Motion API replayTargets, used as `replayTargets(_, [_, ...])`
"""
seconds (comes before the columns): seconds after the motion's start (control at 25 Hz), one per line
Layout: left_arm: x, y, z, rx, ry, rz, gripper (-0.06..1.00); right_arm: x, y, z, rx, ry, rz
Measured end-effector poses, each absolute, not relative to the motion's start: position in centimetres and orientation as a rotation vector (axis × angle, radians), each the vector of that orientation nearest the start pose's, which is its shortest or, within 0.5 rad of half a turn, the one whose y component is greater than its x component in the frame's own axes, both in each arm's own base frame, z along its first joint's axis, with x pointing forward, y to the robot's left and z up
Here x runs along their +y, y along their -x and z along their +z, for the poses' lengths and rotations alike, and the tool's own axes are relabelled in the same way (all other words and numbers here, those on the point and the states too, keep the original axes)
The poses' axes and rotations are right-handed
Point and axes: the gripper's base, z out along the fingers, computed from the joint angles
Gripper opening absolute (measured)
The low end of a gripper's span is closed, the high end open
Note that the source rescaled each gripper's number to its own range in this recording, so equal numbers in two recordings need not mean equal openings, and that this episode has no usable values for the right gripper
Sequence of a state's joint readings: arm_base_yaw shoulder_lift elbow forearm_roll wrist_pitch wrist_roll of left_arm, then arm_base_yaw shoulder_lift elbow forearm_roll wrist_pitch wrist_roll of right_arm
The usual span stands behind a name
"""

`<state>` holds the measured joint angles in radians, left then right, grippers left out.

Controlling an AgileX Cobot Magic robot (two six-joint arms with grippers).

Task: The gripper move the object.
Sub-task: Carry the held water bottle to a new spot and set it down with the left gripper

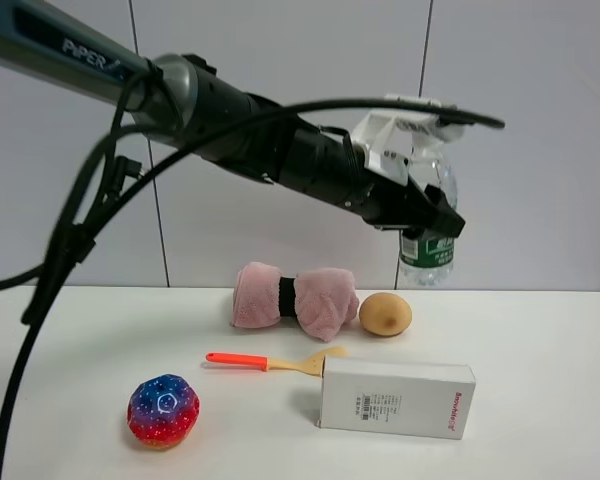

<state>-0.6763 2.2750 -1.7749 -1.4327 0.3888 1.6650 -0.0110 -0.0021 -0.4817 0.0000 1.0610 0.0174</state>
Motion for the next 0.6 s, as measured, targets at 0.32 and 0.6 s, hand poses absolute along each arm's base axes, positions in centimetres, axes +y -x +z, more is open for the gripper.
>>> replayTargets(0.32, [-35.9, -39.0, 13.0, 1.829, -1.225, -0.648, 0.0, 0.0, 0.3, 27.2, 2.061, -0.029, 0.004])
replayTargets(0.6, [-35.7, -39.2, 10.3, 1.864, -1.263, -0.6, 0.0, 0.0, 0.3, 27.2, 2.061, -0.029, 0.004])
